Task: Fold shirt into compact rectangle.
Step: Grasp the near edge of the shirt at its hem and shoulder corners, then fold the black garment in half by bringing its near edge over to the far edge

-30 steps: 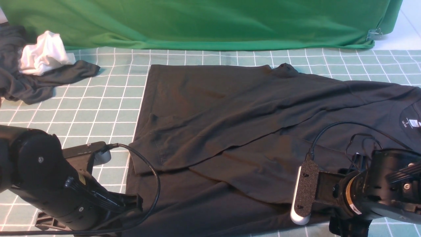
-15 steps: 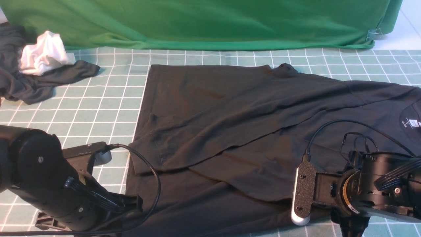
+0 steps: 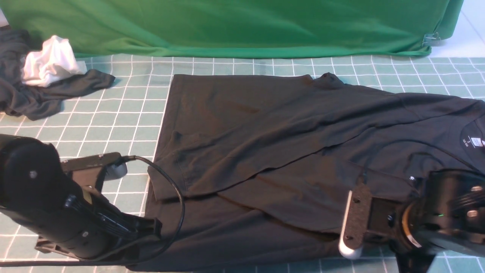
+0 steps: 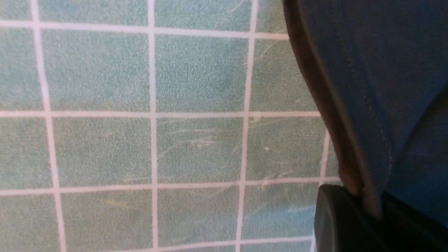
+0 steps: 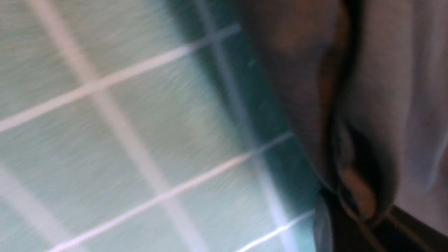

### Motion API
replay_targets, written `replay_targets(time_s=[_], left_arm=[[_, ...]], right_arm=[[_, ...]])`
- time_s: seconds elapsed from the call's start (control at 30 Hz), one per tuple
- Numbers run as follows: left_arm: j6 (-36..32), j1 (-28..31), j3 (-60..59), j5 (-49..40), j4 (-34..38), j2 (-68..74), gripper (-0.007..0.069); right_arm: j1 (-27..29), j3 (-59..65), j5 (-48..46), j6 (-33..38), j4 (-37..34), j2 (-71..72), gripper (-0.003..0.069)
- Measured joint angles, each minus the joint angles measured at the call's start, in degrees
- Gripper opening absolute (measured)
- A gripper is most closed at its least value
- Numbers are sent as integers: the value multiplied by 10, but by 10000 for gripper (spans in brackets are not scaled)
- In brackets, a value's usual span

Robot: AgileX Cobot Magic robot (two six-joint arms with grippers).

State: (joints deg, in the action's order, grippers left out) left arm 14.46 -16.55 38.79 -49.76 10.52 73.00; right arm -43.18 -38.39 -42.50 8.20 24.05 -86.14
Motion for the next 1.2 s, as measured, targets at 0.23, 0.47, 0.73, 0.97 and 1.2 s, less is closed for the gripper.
replay_targets(time_s=[0.23,0.47,0.73,0.97,1.2], left_arm=[[-18,0,-9,-37,2,-5,15],[-27,0,-13,-78,2,-20,15],[-27,9,33,-103,-2,-20,15],[-27,43,141,-10,-5,28,15],[-27,75,248,94,19,160,15]], right_arm=[[-2,17,-49,15,-121,59,40],[-52,60,-86,-4,-184,131,39],[-41,43,-95,-39,-183,147,38],[97,-3,18,-33,-142,114,38],[219,-105,108,-28,-142,-3,38]])
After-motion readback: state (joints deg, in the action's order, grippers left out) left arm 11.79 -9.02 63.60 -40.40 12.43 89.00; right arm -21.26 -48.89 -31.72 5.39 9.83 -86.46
